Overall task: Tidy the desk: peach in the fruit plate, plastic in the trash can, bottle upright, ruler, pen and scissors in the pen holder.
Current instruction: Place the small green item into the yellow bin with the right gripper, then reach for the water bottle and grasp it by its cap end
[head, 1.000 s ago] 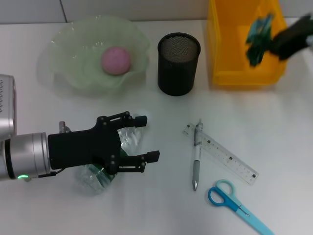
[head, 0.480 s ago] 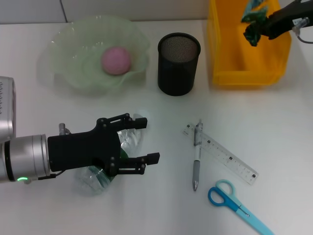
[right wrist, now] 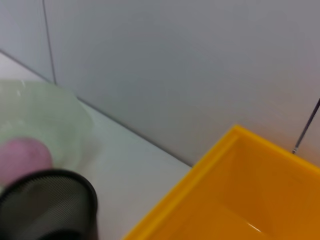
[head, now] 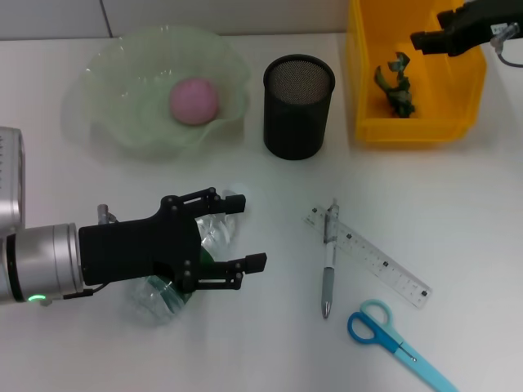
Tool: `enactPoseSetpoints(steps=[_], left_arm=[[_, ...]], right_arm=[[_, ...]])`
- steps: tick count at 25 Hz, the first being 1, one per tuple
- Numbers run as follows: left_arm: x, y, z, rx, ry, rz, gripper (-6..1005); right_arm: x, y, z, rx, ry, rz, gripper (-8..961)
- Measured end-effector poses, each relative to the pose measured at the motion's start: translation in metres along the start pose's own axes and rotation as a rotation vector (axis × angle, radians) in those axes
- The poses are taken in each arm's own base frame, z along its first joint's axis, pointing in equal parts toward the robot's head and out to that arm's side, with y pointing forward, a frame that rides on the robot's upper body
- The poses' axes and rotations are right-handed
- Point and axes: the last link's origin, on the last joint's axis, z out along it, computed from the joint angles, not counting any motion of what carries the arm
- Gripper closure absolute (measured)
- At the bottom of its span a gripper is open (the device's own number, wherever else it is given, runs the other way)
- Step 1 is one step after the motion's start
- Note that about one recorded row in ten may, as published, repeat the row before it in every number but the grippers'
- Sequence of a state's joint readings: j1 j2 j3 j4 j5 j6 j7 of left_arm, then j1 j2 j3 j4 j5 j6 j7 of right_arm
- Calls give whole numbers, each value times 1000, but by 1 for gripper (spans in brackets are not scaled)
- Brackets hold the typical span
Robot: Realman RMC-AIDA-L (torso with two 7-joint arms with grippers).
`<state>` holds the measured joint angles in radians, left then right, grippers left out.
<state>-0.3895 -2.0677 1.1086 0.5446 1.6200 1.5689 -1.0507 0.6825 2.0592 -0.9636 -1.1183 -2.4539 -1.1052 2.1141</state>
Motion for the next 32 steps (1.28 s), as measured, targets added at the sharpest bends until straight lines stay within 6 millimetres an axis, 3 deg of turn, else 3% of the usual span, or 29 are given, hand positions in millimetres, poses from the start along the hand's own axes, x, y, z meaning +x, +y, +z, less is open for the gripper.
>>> enactPoseSetpoints(steps=[3, 5, 6, 7, 8, 9, 10, 12, 13, 14, 15, 16, 17, 18, 19, 20, 22, 26, 32], left_arm=[[1, -1, -1, 3, 5, 2, 216], [2, -2, -3, 12, 12, 4, 219], [2, -2, -3, 12, 12, 4, 220], [4, -4, -6, 30, 25, -1, 222], [4, -4, -6, 30, 25, -1, 223], [5, -5, -7, 39, 33, -5, 224], [5, -6, -9, 53, 44, -10, 226], [7, -10, -15, 88, 71, -19, 228], [7, -10, -15, 88, 71, -19, 229], [10, -10, -18, 89, 91, -19, 231], [10, -10, -18, 89, 91, -19, 232], [13, -9, -19, 84, 106, -15, 233], [17, -7, -22, 70, 134, -14, 235], [17, -7, -22, 70, 134, -14, 236], [22, -8, -23, 63, 148, -29, 237], [24, -9, -23, 59, 152, -45, 239], [38, -17, -24, 61, 125, -129, 241], [50, -22, -20, 89, 30, -186, 246], [74, -15, 13, 220, -185, -208, 254]], right_arm=[[-3, 3, -15, -50, -68, 37, 415], [-1, 9, -45, -119, -185, 59, 352], [-1, 9, -45, -119, -185, 59, 321], [11, 16, -68, -162, -267, 65, 290], [11, 16, -68, -162, -267, 65, 258], [27, 23, -88, -198, -341, 73, 227], [27, 23, -88, -198, -341, 73, 212], [57, 37, -108, -260, -448, 72, 182], [57, 37, -108, -260, -448, 72, 167], [84, 46, -115, -310, -493, 84, 151], [84, 46, -115, -310, -493, 84, 136], [95, 51, -116, -334, -500, 88, 121], [120, 60, -116, -379, -510, 87, 106], [120, 60, -116, -379, -510, 87, 106], [144, 69, -111, -405, -514, 100, 106], [144, 69, -111, -405, -514, 100, 106], [171, 82, -103, -430, -523, 128, 106], [189, 90, -98, -435, -505, 127, 106], [205, 93, -96, -425, -447, 146, 107]])
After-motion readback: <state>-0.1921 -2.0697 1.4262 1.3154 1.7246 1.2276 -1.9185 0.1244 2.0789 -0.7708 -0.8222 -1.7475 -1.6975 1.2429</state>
